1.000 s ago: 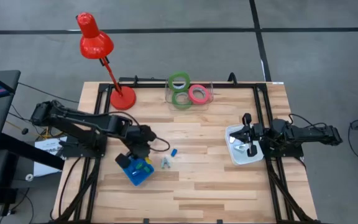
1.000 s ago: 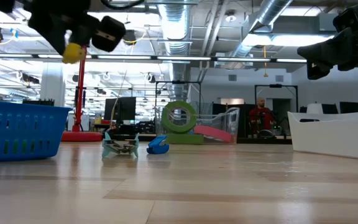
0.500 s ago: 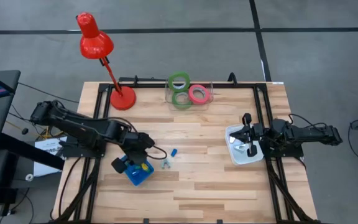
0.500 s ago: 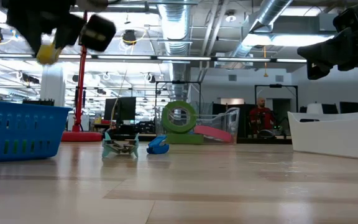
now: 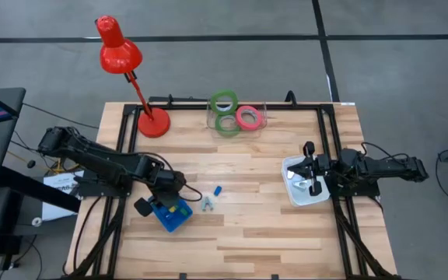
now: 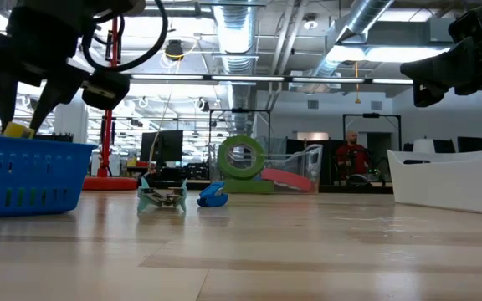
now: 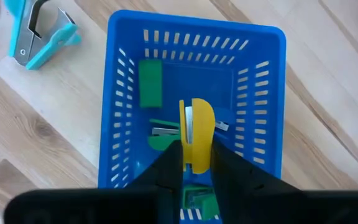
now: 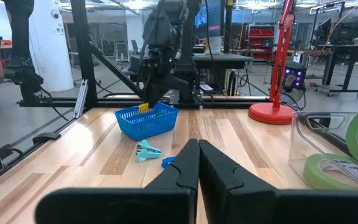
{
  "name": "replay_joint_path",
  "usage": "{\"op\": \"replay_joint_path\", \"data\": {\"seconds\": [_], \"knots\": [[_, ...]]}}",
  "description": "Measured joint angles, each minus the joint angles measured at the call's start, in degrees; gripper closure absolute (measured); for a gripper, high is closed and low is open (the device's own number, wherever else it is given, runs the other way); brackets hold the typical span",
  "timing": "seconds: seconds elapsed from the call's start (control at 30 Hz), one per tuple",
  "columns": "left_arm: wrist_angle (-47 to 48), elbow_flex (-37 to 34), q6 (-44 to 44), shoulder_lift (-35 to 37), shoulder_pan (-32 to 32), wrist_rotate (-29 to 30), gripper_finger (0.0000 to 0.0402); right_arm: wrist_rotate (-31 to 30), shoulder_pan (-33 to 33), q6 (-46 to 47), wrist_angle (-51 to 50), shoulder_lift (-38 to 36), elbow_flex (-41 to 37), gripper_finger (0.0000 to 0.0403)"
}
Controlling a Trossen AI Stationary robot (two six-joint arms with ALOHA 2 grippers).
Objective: Pick and place Stapler, Stapler remover, tape
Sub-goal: Put the yellow stapler into the blue bin, then put the blue stapler into the blue bin
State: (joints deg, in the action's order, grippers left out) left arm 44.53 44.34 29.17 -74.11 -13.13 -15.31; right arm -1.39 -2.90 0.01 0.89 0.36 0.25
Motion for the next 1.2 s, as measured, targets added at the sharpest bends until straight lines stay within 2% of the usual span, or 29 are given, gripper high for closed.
{"op": "replay_joint_path", "data": {"seconds": [0.23, 0.73, 0.87, 1.03, 1.2], "knots": [[-0.55, 0.00, -0.09, 0.00, 0.00, 0.00, 0.0314, 0.00, 0.00, 0.00, 0.02, -0.01, 0.00, 0.0403], [-2.02, 0.00, 0.13, -0.02, 0.02, 1.01, 0.0196, -0.02, 0.00, 0.00, 0.01, 0.01, 0.00, 0.0403], [-2.24, 0.00, 0.13, -0.02, 0.65, 3.50, 0.0182, -0.01, 0.00, 0.01, 0.00, 0.01, 0.00, 0.0403], [-2.14, 0.19, 0.13, -0.02, 4.04, 3.87, 0.0179, -0.02, 0.00, 0.00, -0.01, -0.02, 0.00, 0.0403], [-2.48, 3.37, 0.15, -0.04, 7.63, 4.76, 0.0181, -0.02, 0.00, 0.00, 0.00, 0.01, 0.00, 0.0403]]}}
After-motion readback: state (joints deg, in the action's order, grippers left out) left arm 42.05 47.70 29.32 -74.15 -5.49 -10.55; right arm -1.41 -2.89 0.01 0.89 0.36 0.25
